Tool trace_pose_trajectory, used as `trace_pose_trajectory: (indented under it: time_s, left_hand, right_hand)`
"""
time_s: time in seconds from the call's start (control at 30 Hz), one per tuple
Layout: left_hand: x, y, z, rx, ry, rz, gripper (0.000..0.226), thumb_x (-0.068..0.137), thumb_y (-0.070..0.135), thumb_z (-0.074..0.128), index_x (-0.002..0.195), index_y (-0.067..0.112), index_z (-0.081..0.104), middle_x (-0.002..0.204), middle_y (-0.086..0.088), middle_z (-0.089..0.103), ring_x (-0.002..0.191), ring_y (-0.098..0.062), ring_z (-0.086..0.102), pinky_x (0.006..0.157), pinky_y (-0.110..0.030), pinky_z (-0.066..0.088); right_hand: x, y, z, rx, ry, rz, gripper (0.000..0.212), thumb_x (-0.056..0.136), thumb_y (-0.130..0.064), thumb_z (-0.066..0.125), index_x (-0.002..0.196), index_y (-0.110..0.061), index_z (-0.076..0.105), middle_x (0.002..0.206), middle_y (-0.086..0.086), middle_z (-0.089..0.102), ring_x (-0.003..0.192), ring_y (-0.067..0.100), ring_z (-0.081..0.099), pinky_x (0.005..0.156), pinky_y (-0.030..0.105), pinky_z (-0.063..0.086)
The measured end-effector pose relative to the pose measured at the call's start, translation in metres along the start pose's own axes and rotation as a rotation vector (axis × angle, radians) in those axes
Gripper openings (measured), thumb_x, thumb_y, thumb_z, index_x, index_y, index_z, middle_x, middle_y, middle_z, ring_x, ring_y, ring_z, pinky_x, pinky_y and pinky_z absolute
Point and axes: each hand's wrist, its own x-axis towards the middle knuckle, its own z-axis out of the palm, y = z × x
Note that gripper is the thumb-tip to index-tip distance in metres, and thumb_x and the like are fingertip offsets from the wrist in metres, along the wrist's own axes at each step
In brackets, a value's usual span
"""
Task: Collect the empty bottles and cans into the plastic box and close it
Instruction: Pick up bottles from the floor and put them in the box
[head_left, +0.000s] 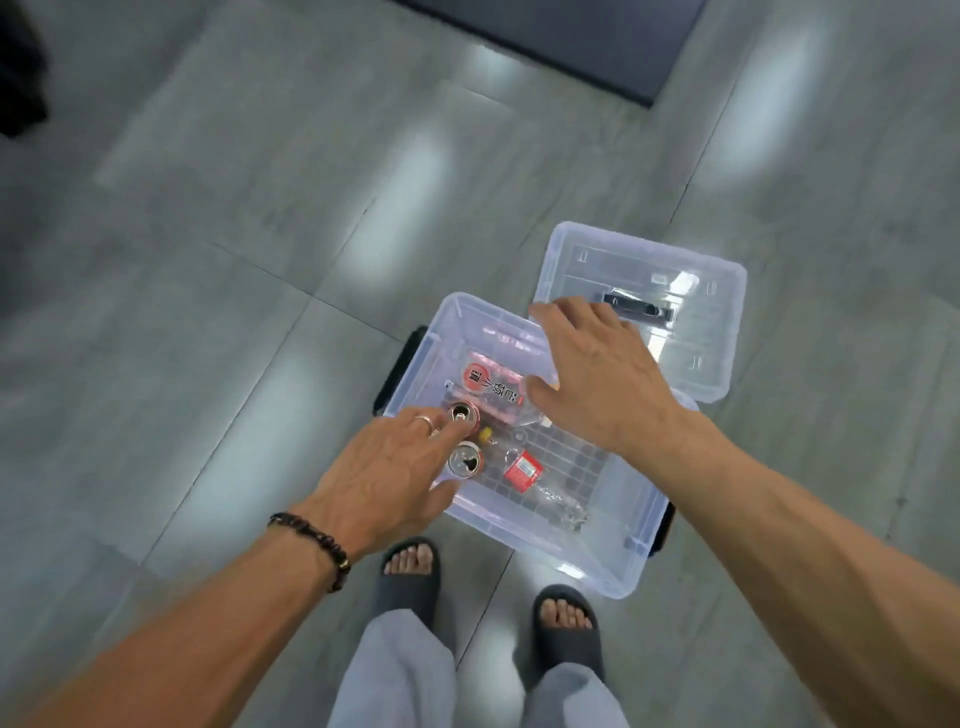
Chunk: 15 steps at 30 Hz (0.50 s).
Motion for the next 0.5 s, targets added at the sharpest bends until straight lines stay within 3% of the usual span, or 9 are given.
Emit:
trace_pose_trajectory:
  time_s: [0.1,0.27,0.5]
  left_hand:
    - [-0.045,0.005,-0.032,-0.048,0.055,-0.144,0.045,0.083,0.034,0.060,0.125,0.022,0.051,0.121,-0.003,0.060,0.104,-0.025,0.057,0.079,-0.039,0.052]
    - [-0.128,0.013,-0.086,-0.119,0.185,-0.389,0.054,0.091,0.040,0.049,0.141,0.023,0.035,0.137,0.001,0.047,0.122,-0.020,0.045,0.096,-0.033,0.041]
    - [-0.266,0.022,-0.154,-0.191,0.381,-0.697,0.060,0.088,0.050,0.041,0.140,0.022,0.036,0.135,0.003,0.047,0.121,-0.020,0.046,0.094,-0.032,0.040]
  right_hand:
    - [0.003,-0.034,-0.043,-0.025,-0.011,-0.120,0.057,0.083,-0.036,0.058,0.132,-0.015,0.042,0.130,0.008,0.050,0.114,0.031,0.048,0.091,0.042,0.041]
    - [-0.004,-0.103,-0.117,-0.063,-0.033,-0.346,0.060,0.083,-0.039,0.058,0.136,-0.016,0.039,0.134,0.007,0.046,0.117,0.032,0.046,0.092,0.042,0.040]
    - [-0.030,-0.242,-0.210,-0.136,-0.068,-0.677,0.063,0.084,-0.039,0.057,0.140,-0.019,0.034,0.140,0.004,0.038,0.122,0.028,0.041,0.097,0.041,0.038]
